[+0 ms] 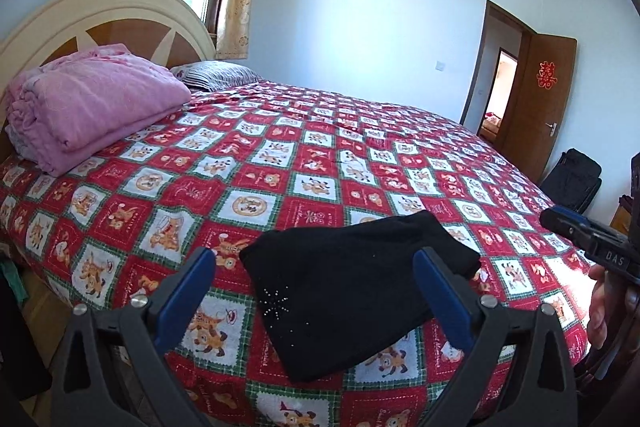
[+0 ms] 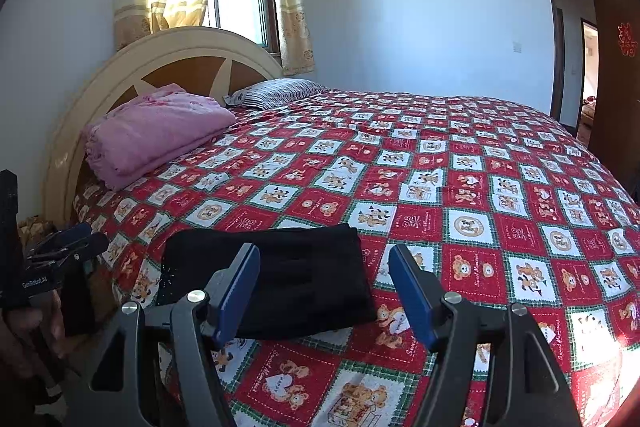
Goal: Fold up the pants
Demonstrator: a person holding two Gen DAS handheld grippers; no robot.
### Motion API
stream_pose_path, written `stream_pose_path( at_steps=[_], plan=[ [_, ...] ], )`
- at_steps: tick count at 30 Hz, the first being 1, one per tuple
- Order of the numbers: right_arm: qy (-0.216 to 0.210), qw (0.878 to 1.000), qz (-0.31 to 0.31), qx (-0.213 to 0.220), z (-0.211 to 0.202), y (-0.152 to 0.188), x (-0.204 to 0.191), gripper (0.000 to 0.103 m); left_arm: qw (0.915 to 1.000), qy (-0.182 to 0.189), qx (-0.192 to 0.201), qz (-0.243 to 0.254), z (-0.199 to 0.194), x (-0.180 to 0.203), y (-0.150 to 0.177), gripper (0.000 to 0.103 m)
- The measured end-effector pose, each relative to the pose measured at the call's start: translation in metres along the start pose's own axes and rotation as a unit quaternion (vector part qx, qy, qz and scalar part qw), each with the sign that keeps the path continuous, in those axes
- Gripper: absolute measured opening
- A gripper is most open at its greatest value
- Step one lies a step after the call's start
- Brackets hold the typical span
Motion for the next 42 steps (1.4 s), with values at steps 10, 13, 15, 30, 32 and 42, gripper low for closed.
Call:
stream_pose_path(
  at_steps=[10, 13, 15, 30, 32, 42],
  plan=[
    [-0.003, 1.0, 0.002, -0.006, 0.0026, 0.0011, -0.0019, 0.075, 1.0, 0.0, 0.003, -0.004, -0.0012, -0.0021, 0.0009, 0.101],
    [-0.004, 1.0, 0.002, -0.004, 0.0013, 0.0004, -0.0024, 0.075, 1.0, -0.001, 0.001, -0.002, -0.0012, -0.0018, 0.0013, 0.101],
    [-0.004, 1.0, 0.003, -0.002, 0.0008, 0.0, -0.0008, 0.075, 1.0, 0.0, 0.001, 0.0, -0.0014, -0.0011, 0.0014, 0.101],
    [-0.006, 1.0, 0.005, -0.001, 0.0004, -0.0008, -0.0011, 0.075, 1.0, -0.002, 0.003, 0.004, -0.004, 0.0009, 0.0007, 0.101],
    [-0.006, 1.0, 0.004, -0.002, 0.0004, -0.0007, -0.001, 0.075, 1.0, -0.002, 0.004, 0.003, -0.0039, 0.001, 0.0009, 0.101],
    [-0.005, 1.0, 0.004, -0.001, 0.0004, -0.0011, -0.0006, 0.075, 1.0, -0.003, -0.001, 0.001, -0.0013, 0.0014, 0.0018, 0.103]
  ],
)
Point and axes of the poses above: each gripper's, at about its wrist camera, not at the fingertips, and z roughly the way its jaws point, x to its right, y to its underside, the point moved 7 cm from there along z, roughly the way its jaws point, and after that the axes turned 15 degrees about -x, right-handed, at the moved point
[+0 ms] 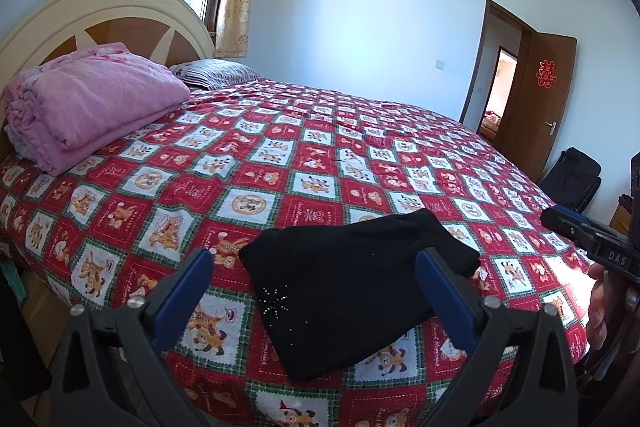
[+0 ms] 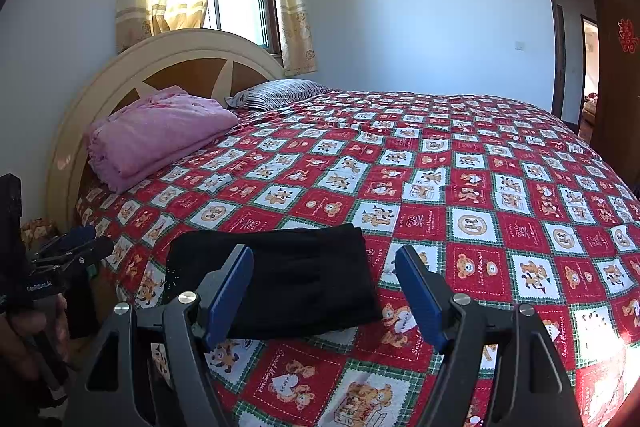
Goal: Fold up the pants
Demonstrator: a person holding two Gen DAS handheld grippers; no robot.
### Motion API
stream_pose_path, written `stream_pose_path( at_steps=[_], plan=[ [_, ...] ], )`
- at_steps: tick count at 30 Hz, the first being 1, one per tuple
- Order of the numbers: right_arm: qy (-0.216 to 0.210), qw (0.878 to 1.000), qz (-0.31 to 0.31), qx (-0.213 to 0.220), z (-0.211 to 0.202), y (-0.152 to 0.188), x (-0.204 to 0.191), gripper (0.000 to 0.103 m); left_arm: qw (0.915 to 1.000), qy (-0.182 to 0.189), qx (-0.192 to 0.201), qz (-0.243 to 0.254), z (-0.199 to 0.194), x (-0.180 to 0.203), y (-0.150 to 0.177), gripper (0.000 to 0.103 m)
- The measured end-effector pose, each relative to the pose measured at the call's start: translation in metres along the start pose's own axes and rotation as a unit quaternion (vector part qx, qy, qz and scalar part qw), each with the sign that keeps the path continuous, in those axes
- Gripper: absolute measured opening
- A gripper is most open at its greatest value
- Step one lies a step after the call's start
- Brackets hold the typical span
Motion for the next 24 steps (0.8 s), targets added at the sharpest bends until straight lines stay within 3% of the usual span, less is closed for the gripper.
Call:
stream_pose_path(
  at_steps=[19, 24],
  plan=[
    [0.01, 1.0, -0.009, 0.0, 0.0013, -0.0008, -0.0049, 0.075, 0.9989, -0.044, 0.005, 0.016, -0.0045, 0.0031, -0.0065, 0.103],
    [0.012, 1.0, -0.01, -0.002, 0.0034, 0.001, -0.0081, 0.075, 0.9993, -0.034, -0.003, 0.018, -0.0006, 0.0029, -0.0016, 0.103]
  ],
)
Point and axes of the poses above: each gripper's, at about its wrist camera, not at the fingertips, and z roughly the way its jaws point, x to its right, y to its underside, the point moved 7 cm from there along z, roughly the way its jaws point, and after that the axes turned 15 degrees about -x, right-handed, at the moved point
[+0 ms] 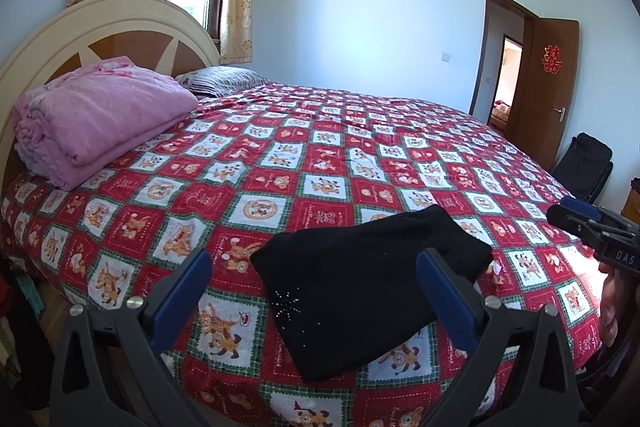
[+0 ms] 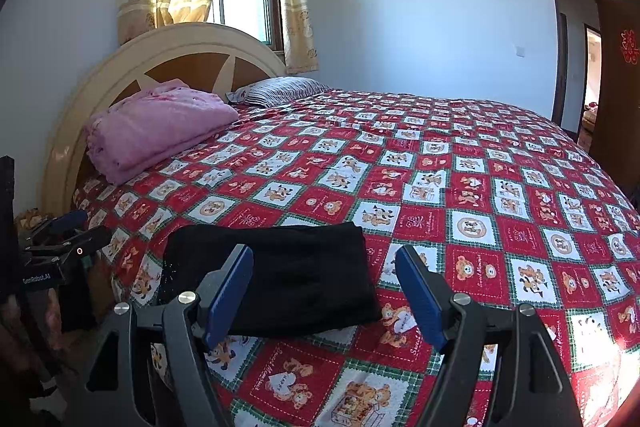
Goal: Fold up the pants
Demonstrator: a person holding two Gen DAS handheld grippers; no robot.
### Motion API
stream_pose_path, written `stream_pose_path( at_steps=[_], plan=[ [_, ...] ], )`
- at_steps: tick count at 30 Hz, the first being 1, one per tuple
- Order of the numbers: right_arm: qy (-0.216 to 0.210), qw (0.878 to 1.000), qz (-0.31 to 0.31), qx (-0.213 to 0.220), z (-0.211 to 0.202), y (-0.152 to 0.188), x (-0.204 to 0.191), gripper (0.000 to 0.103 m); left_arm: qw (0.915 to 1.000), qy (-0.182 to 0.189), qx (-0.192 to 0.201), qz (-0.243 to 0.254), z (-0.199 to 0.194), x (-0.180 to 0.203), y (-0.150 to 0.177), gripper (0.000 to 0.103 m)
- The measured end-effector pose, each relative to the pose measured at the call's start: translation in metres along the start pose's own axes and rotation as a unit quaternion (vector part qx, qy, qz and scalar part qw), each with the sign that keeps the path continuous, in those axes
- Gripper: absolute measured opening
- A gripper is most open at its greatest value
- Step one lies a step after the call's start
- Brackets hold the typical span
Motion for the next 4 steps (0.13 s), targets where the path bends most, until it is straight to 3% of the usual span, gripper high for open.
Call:
stream_pose_path(
  at_steps=[4],
  plan=[
    [-0.001, 1.0, 0.001, 0.0, 0.0006, 0.0003, -0.0012, 0.075, 1.0, -0.004, 0.0, 0.007, 0.0009, 0.0024, 0.001, 0.103]
  ],
)
Point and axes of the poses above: each gripper's, at about its wrist camera, not at the fingertips, and z roughly the way its jaws point, x to its right, y to its underside, the point moved 7 cm from there along z, roughly the way its jaws point, and after that the axes turned 15 degrees about -x, right-handed, at the moved point
